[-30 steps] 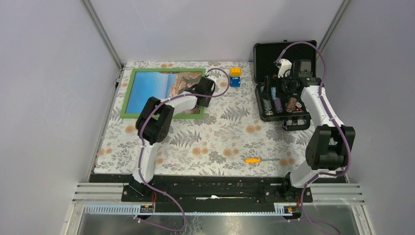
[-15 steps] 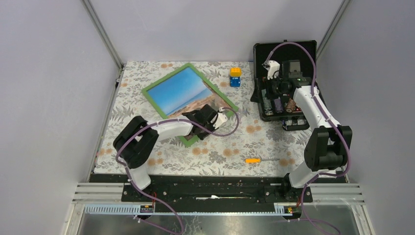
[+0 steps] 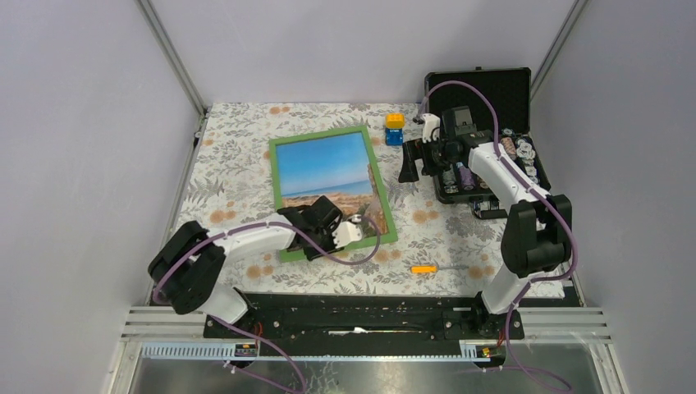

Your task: Take the photo out of the frame

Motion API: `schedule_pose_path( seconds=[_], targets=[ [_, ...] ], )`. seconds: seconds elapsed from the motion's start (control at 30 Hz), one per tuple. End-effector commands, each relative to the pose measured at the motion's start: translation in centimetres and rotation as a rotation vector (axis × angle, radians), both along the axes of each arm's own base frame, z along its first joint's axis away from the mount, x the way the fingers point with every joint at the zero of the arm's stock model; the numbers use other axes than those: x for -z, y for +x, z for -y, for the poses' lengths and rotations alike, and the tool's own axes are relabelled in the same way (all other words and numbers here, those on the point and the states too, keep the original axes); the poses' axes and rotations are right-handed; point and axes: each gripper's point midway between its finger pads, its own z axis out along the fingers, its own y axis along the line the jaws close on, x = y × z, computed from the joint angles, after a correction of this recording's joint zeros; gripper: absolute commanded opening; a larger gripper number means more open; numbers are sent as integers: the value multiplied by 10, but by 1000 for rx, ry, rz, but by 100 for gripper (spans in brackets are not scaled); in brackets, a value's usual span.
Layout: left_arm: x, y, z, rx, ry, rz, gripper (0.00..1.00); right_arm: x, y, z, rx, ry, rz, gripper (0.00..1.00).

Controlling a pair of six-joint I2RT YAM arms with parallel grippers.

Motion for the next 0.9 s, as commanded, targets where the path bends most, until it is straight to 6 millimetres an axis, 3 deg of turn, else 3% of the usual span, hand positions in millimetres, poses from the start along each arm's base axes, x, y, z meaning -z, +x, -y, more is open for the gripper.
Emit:
schedule_pose_path(
  seconds=[0.0,0.07,0.2,0.43,0.67,0.87],
  targets=[
    [4,-39,-47,92,132,-81,39,-7,3,-10,23,51,-14,100],
    [-7,-34,-39,90,95,-58,46,-5,0,-12,33,67,-30,100],
    [-39,-21,-2,69,-58,-32,66,-4,-6,-16,69,108,-82,100],
    [-63,-5,58,61,-199,17,73,6,-25,-17,172,163,-169,100],
    [-45,-5,90,90,-147,-3,68,20,-46,-27,142,238,-254,100],
    [-26,-9,99,88,-98,-20,61,38,-51,-32,146,272,-296,100]
  ],
)
